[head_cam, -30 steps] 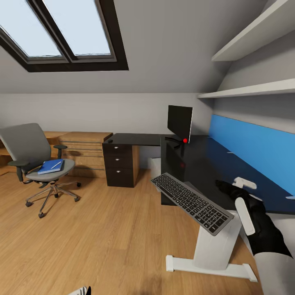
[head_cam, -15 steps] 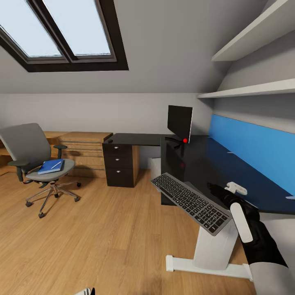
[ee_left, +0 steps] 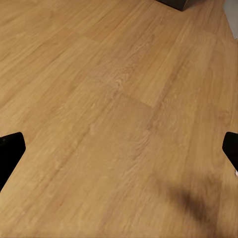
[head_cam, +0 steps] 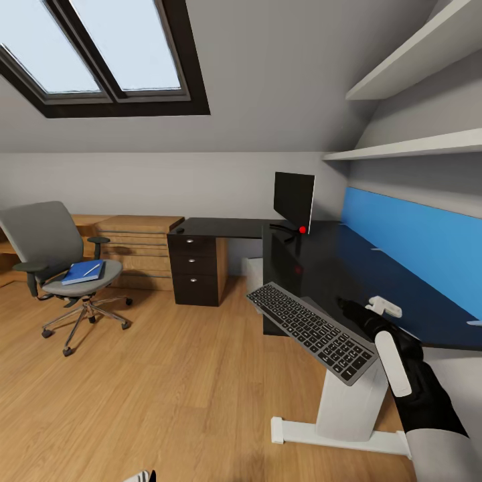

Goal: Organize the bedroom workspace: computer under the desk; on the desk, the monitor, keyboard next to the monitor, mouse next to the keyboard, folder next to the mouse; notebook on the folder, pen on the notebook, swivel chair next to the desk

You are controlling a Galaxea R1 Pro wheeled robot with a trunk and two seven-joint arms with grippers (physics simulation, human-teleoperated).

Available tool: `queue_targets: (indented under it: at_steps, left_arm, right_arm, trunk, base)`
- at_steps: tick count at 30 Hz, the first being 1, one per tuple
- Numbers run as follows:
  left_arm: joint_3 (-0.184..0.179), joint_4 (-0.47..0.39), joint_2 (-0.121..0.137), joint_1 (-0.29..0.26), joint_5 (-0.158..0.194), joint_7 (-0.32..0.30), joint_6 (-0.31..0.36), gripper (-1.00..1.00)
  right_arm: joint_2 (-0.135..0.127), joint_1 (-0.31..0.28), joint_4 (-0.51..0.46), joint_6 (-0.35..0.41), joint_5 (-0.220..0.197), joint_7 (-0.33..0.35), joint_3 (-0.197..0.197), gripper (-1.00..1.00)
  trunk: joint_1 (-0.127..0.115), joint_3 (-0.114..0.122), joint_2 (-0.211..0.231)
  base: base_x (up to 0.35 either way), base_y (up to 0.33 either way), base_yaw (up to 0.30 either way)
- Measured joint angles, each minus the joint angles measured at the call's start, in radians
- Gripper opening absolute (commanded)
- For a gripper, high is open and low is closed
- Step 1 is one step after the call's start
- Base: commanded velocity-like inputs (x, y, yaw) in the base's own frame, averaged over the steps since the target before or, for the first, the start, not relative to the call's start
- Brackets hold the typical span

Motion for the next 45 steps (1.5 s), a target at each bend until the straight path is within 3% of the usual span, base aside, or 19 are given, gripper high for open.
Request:
queue_targets:
  at_steps: [10,45]
  left_arm:
    - [0.000,0.000,-0.001,0.000,0.000,0.000,0.000,1.00]
    - [0.000,0.002,-0.001,0.000,0.001,0.000,0.000,1.00]
  right_arm:
    - [0.000,0.003,-0.019,0.000,0.000,0.000,0.000,1.00]
    - [0.000,0.009,-0.010,0.000,-0.001,0.003,-0.008,1.00]
  trunk:
    - [0.000,0.000,0.000]
    - [0.000,0.000,0.000]
  base:
    - [-0.001,0.000,0.000]
    - [-0.219,0.000,0.000]
